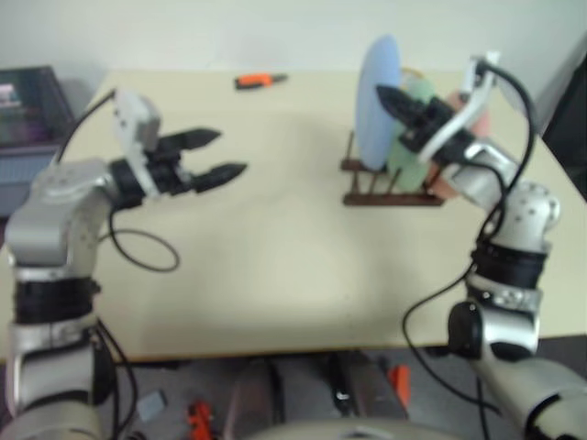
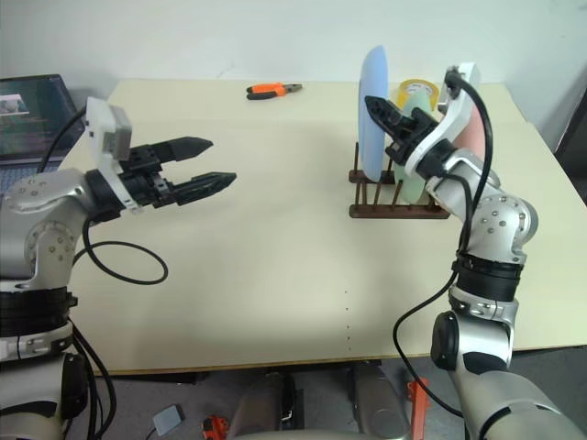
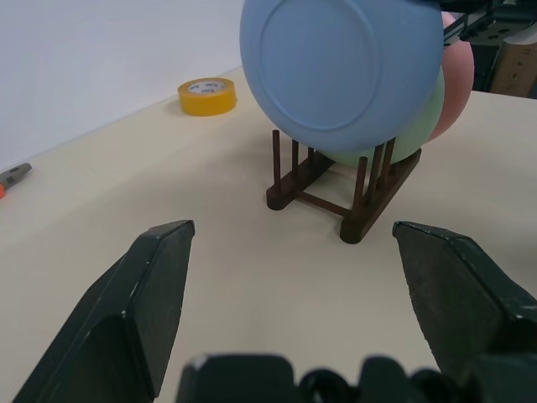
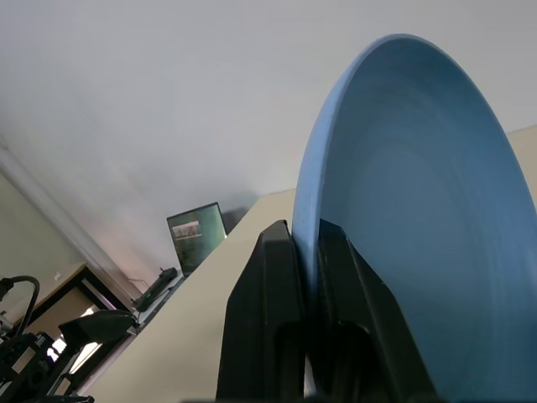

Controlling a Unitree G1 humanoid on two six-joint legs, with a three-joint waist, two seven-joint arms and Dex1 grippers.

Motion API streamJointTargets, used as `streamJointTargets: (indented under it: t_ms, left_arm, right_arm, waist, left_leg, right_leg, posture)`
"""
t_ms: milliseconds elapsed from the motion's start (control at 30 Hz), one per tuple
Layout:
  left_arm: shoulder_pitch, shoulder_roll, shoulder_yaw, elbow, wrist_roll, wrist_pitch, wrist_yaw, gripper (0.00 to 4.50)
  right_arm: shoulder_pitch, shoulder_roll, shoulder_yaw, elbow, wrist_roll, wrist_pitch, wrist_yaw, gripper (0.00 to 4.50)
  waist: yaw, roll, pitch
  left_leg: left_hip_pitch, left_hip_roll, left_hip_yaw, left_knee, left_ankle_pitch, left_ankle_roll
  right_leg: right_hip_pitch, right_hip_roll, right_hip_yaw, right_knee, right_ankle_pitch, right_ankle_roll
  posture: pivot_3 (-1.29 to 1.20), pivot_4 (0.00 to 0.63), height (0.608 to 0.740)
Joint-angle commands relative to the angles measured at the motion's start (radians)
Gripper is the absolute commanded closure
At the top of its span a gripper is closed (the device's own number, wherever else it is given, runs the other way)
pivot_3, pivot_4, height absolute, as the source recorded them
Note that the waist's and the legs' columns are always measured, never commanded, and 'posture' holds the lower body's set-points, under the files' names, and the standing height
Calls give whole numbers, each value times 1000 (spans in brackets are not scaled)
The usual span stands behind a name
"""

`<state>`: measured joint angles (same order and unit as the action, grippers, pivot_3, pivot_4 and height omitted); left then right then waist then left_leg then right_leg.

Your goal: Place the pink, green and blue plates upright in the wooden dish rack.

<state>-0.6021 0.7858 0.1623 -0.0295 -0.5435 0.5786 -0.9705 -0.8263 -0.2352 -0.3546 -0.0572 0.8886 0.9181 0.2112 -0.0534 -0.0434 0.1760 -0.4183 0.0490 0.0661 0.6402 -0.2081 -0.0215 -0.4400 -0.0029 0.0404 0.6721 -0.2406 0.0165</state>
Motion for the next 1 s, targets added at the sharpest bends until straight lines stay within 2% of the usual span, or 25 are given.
streamJointTargets:
  t_ms: [33,1000]
  left_arm:
    - [-10,5,12,-24,0,-8,6,335]
    - [-2,-2,1,-16,20,-11,0,335]
  right_arm:
    - [-29,3,-20,-34,40,-31,0,4500]
    - [54,-2,14,-23,30,-8,-63,4500]
  waist:
    - [0,0,0]
    - [-2,0,0]
  left_leg:
    - [0,0,0,0,0,0]
    - [0,0,0,-1,0,0]
  right_leg:
    - [0,0,0,0,0,0]
    - [0,0,0,-2,0,0]
  posture:
    - [0,150,740]
    - [0,150,740]
